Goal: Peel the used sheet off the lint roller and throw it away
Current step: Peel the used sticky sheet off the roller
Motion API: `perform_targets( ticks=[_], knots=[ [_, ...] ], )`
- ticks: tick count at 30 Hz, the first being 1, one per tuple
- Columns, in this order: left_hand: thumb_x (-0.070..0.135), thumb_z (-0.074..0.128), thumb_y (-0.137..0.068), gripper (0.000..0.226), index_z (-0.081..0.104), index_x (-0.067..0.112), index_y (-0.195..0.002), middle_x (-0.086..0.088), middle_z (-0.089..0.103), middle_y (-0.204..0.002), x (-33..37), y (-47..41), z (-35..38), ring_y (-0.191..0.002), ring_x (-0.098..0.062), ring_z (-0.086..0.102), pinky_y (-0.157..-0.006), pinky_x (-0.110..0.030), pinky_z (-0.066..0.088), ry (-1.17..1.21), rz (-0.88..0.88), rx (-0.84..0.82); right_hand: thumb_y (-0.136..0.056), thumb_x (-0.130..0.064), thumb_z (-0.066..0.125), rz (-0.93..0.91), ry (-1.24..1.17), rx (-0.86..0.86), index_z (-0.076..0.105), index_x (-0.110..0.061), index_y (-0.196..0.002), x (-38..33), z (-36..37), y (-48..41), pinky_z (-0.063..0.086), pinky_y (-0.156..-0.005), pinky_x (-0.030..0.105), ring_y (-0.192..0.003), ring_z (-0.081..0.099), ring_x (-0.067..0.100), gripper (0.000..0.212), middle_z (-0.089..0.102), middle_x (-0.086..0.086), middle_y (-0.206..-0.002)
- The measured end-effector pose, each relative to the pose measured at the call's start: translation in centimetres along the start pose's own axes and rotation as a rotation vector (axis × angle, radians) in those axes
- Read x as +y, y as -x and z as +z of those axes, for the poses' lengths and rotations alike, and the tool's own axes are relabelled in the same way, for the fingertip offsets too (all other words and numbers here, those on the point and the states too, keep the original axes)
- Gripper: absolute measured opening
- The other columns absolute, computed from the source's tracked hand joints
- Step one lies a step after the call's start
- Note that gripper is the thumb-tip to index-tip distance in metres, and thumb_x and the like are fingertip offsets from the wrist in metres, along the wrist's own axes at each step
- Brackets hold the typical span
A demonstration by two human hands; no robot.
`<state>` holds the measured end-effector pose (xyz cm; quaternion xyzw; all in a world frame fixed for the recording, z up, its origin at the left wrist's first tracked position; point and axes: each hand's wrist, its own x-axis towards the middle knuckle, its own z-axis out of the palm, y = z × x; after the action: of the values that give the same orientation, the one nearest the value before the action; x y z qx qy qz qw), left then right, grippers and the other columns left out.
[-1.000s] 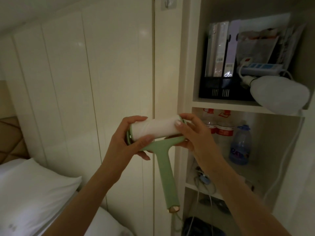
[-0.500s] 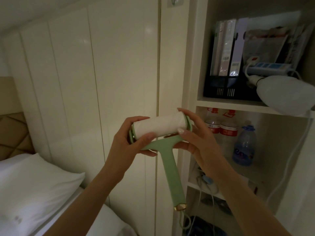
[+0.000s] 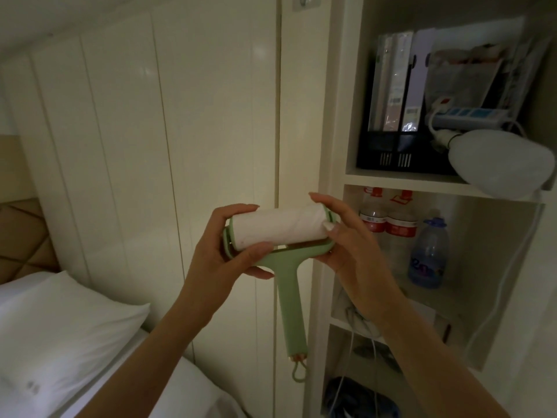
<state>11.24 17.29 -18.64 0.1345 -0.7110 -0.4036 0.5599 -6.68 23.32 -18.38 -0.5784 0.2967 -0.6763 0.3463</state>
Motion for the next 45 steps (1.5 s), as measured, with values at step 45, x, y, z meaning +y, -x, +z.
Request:
perform_targets(
  ticks=[45],
  knots=[
    [0.02, 0.073, -0.068, 0.043, 0.051, 0.032, -0.102, 0.036, 0.057, -0.091, -0.6, 0.6, -1.1, -0.088, -0.007, 0.066, -0.052, -0.026, 0.059, -0.069, 0.041, 0.013, -0.085, -0.016, 0.044, 0.147, -0.109, -0.028, 0.065, -0.023, -0.104, 0.1, 0.6, 0.2, 0.058, -0.075, 0.033, -0.096, 0.068, 0.021, 0.029, 0.054, 0.008, -0.12]
  ],
)
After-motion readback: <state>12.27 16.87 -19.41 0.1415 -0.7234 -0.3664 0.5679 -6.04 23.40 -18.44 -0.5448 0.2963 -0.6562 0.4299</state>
